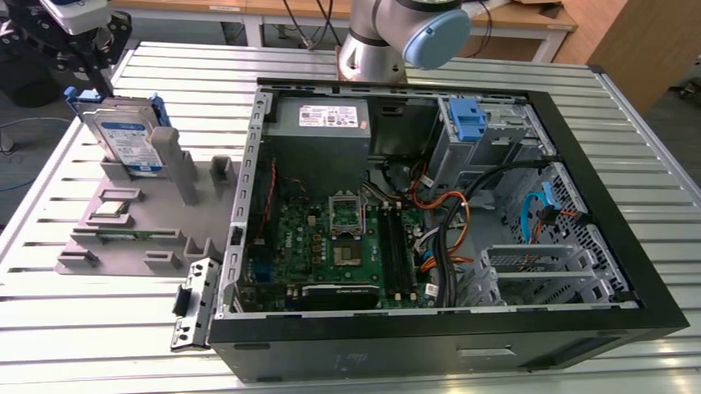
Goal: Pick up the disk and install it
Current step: 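Pick up the disk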
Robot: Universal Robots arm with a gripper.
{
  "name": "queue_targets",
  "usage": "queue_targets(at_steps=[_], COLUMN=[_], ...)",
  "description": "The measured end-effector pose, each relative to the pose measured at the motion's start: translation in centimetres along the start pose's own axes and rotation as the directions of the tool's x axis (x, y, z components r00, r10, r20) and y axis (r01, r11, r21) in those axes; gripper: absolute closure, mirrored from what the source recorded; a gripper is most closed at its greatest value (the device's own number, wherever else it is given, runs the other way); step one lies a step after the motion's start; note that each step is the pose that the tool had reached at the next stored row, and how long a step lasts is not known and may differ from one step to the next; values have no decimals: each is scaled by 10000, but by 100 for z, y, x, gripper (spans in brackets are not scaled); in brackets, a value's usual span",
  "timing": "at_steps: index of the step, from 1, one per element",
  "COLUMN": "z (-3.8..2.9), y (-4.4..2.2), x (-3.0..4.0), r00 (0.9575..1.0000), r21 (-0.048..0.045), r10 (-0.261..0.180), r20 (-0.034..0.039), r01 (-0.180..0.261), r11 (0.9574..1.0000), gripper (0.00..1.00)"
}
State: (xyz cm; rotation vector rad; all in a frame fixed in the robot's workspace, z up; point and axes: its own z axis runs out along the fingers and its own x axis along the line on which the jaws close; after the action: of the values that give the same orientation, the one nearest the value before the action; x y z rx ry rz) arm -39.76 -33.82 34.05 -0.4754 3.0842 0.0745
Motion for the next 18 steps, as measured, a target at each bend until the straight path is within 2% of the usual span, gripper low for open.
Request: queue_targets(at_steps=[7, 14, 18], z=[0, 0, 0], y=[0, 0, 0], x=[0, 0, 0], r00=[9991, 9959, 9956], r21=[-12, -26, -27], r10=[-420, -900, -932], r20=[-18, -39, -40], r01=[420, 900, 932], r11=[9991, 9959, 9956], gripper=[89, 89, 89])
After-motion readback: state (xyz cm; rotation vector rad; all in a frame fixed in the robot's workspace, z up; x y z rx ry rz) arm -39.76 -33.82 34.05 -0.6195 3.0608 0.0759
